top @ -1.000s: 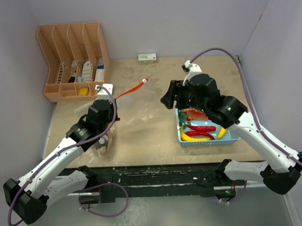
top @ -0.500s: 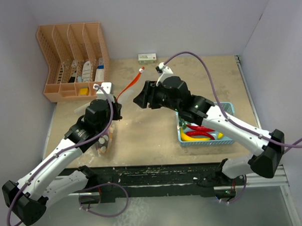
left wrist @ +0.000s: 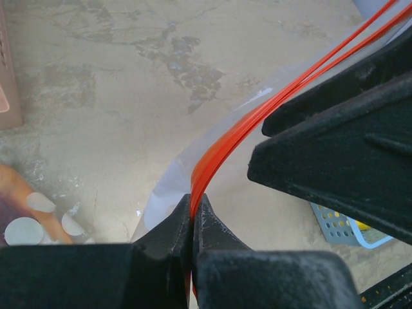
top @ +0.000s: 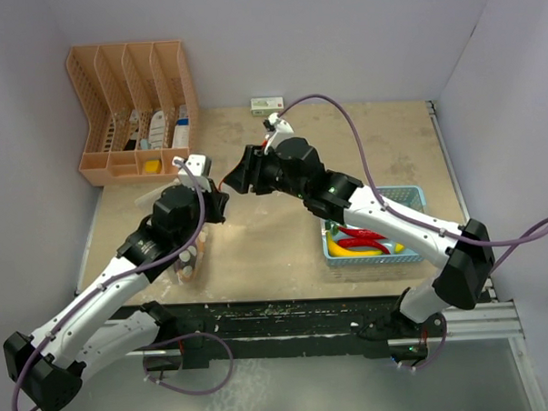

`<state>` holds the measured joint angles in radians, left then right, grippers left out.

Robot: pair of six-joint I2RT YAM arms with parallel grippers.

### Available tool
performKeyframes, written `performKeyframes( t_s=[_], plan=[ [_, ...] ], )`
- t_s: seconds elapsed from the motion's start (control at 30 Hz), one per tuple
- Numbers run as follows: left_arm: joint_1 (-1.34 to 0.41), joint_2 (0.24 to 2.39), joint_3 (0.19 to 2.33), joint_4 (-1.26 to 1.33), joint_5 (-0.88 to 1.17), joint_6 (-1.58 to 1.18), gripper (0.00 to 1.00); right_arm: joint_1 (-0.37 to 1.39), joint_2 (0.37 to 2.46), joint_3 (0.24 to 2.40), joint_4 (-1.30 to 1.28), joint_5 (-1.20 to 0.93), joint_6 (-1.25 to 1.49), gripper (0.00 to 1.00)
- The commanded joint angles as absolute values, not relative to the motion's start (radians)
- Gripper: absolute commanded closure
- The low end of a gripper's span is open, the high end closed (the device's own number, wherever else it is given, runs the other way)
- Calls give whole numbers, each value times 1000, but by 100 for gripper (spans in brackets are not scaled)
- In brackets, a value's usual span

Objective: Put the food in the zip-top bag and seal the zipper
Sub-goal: Open the zipper of the food storage bag.

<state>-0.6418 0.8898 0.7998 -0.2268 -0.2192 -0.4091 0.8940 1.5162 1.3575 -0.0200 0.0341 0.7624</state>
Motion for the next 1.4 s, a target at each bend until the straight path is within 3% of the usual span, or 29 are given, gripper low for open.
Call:
performKeyframes(
  t_s=[0.0, 0.2, 0.33, 0.6, 1.1, 1.37],
  plan=[
    [-642, 850, 786, -161, -177, -424, 100, 900, 1521, 1414, 55, 53, 774, 42],
    [-643, 813, 780, -168, -147, -426, 100, 900, 1563, 1441, 20, 74, 770, 49],
    [-643, 797, 776, -167, -112, -424, 100, 900, 1575, 1448, 9, 58, 764, 60],
    [-643, 781, 754, -152, -104, -427, 100, 900, 1544, 1415, -26, 86, 754, 100],
    [-643, 787, 702, -111, -83, -448, 100, 896, 1508, 1299, -2, 99, 782, 100],
    [-643, 799, 701, -93, -61, -458, 100, 893, 1609, 1424, -5, 91, 811, 86]
  ],
)
